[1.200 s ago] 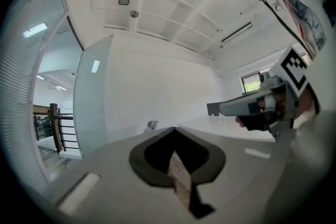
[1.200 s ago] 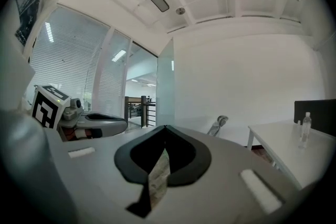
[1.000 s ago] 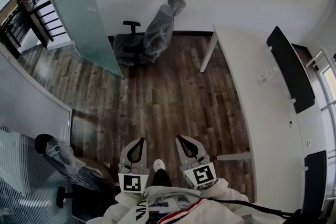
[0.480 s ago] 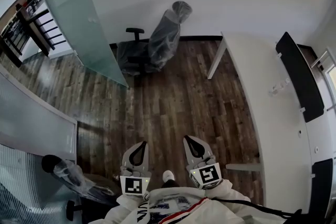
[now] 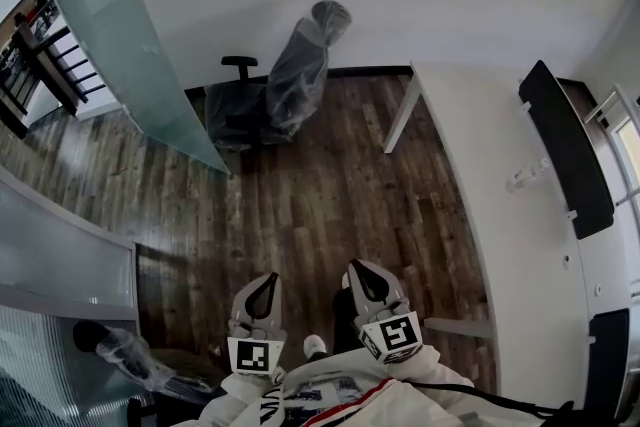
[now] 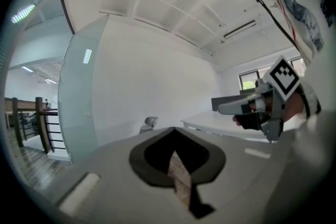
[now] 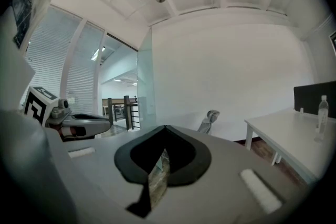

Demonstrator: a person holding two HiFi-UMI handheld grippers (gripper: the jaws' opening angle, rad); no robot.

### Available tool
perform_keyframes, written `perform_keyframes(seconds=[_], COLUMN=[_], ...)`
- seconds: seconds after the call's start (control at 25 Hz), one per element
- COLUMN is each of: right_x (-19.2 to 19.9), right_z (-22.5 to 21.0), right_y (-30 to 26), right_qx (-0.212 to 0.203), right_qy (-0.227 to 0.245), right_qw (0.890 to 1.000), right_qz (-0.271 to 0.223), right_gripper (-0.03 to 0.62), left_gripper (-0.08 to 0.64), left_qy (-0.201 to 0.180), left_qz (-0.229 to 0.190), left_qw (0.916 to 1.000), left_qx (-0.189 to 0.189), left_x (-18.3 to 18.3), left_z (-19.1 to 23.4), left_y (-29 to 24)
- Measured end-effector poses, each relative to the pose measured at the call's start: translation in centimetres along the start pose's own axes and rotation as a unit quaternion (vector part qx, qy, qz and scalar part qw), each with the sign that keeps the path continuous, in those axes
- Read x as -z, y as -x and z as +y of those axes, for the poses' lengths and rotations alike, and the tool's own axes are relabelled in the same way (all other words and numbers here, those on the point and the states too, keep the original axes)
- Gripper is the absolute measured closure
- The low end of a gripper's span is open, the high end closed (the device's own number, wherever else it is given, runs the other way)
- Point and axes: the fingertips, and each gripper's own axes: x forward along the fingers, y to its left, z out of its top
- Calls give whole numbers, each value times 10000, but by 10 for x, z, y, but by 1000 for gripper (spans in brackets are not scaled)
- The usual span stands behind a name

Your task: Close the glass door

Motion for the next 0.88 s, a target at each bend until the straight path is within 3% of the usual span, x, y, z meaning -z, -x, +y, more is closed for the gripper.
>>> perform_keyframes(seconds=[0.12, 0.32, 0.56, 0.88], right_x=[0, -19, -44, -48], right_z=[-33, -87, -159, -215], right_y=[-25, -85, -143, -198], right_qx=[39, -178, -327, -655], right_qy=[-158, 16, 27, -68], right_qw=[9999, 9996, 9991, 9975], right_qz=[-19, -195, -264, -239], right_gripper=[586, 586, 586, 586], left_gripper=[561, 561, 561, 561], left_qy=[-48, -115, -336, -448], left_qz=[68, 35, 66, 148], left_qw=[10000, 9995, 9987, 9979], left_qx=[-12, -298, -372, -454], left_x=[1, -14, -39, -50], left_z=[5, 26, 35, 34], left_y=[-36, -109, -201, -287])
